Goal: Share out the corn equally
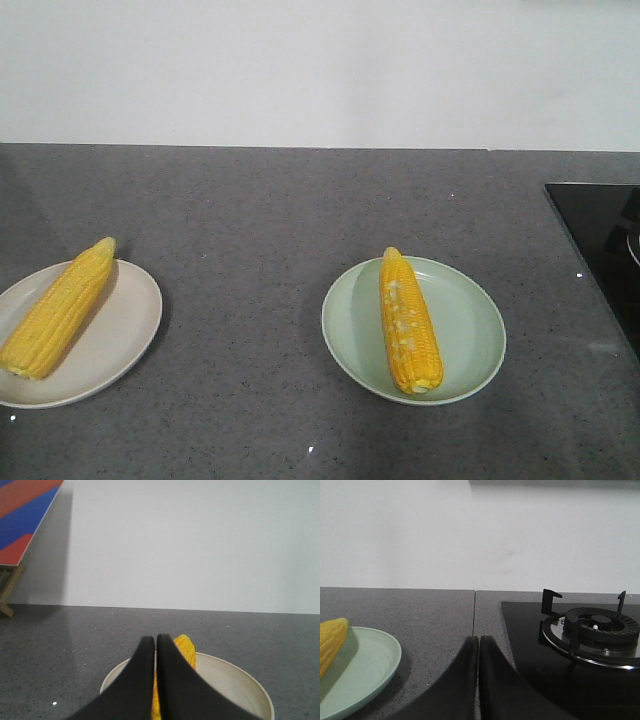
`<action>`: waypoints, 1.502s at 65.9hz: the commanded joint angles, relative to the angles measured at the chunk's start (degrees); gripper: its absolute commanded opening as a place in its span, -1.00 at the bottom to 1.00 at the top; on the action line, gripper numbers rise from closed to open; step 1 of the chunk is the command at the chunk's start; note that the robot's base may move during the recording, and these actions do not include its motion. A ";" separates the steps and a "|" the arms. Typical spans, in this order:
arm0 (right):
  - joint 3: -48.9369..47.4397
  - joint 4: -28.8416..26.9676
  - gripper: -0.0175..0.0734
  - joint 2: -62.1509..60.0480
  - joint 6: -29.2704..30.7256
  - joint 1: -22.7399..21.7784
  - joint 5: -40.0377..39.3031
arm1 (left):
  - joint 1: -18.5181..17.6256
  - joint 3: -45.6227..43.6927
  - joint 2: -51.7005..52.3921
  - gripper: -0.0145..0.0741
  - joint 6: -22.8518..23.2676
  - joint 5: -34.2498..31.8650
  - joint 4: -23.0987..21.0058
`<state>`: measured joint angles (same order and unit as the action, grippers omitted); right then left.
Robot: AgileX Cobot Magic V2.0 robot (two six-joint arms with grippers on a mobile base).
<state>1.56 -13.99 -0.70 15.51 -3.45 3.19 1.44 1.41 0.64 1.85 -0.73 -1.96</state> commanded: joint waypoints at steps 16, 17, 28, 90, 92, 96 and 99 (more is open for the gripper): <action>0.51 0.03 -0.63 -0.50 2.33 5.07 -3.85 | 0.20 -0.92 0.91 -0.69 0.07 -4.50 -0.47; 0.51 -0.02 -0.63 -0.50 2.28 5.07 -3.85 | 0.20 -0.92 0.91 -0.69 0.07 -4.50 -0.47; 0.51 -0.08 -0.63 -0.50 2.23 5.07 -3.85 | 0.20 -0.92 0.91 -0.69 0.07 -4.50 -0.47; 0.46 15.10 -0.63 -0.44 -16.19 5.07 -3.85 | 0.20 -0.92 0.91 -0.69 0.07 -4.50 -0.47; 0.46 15.10 -0.63 -0.44 -16.19 5.07 -3.85 | 0.20 -0.92 0.91 -0.69 0.07 -4.50 -0.47; 0.46 15.10 -0.63 -0.44 -16.19 5.07 -3.85 | 0.20 -0.92 0.91 -0.69 0.07 -4.50 -0.47; 0.46 15.11 -0.63 -0.44 -16.19 5.07 -3.85 | 0.20 -0.92 0.91 -0.69 0.07 -4.50 -0.47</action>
<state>1.56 0.48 -0.70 -0.52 1.48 3.19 1.44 1.41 0.64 1.85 -0.73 -1.96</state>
